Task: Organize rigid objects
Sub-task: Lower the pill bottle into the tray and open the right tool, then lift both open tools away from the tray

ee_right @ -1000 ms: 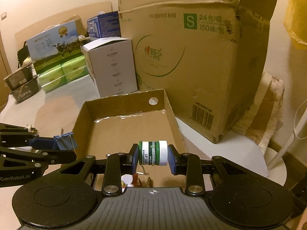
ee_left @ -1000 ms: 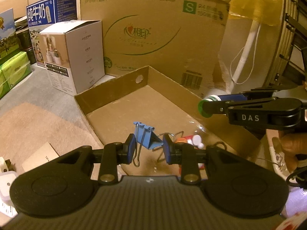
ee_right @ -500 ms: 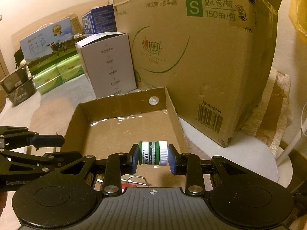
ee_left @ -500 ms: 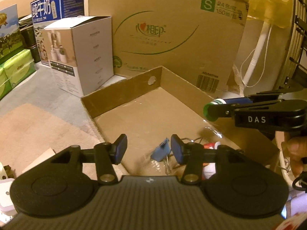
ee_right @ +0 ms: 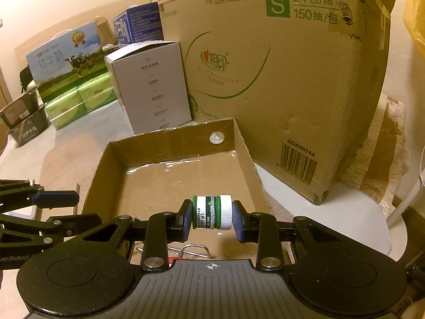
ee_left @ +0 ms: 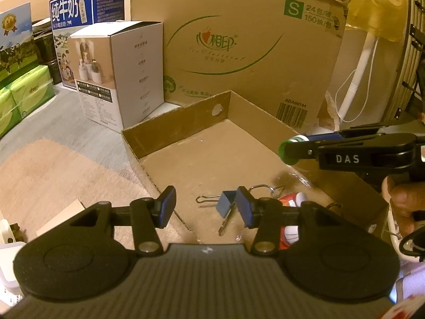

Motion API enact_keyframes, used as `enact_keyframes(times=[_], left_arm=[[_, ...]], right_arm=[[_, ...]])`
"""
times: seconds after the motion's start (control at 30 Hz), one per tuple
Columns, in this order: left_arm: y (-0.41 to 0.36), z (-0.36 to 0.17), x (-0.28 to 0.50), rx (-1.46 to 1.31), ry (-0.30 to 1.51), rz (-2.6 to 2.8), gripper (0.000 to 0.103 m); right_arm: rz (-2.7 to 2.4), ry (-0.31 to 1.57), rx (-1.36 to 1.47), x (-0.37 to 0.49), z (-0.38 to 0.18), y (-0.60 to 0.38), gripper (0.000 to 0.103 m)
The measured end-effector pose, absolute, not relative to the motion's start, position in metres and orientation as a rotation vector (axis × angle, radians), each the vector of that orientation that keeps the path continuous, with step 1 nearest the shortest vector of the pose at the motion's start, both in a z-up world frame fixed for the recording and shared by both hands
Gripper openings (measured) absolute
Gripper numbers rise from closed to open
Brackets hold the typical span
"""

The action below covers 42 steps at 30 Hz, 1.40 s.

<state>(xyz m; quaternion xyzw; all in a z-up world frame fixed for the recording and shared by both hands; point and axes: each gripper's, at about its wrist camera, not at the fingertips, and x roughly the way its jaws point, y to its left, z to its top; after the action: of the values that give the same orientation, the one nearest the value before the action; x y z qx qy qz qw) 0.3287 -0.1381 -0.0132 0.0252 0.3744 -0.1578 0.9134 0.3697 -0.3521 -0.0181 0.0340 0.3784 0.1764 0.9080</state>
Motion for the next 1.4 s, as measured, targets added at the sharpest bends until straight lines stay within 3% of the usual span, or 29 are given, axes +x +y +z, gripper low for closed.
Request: enact_keyframes(times=[0.4,0.43,0.47,0.5,1.4], left_arm=[[-0.133,-0.015,0.327,0.038,0.774,-0.314,0.047],[-0.133,-0.016,0.326,0.040,0.774,-0.312,0.049],[-0.132,-0.016,0.326,0.041,0.774,-0.311,0.050],[-0.131,-0.016,0.325,0.041,0.774,-0.310,0.050],[-0.083,0.022,0.230,-0.007,0.752,-0.230,0.058]], right_arm=[[0.385,0.738,0.147,0.376,-0.018,-0.353,0.033],[0.393,0.737,0.174,0.376,-0.018,-0.355,0.043],[0.392,0.740,0.195,0.377,-0.018,-0.357,0.059],[0.386,0.737,0.210,0.376,-0.018,-0.359,0.064],[0.354,0.742,0.204,0.271,0.025,-0.336,0.065]])
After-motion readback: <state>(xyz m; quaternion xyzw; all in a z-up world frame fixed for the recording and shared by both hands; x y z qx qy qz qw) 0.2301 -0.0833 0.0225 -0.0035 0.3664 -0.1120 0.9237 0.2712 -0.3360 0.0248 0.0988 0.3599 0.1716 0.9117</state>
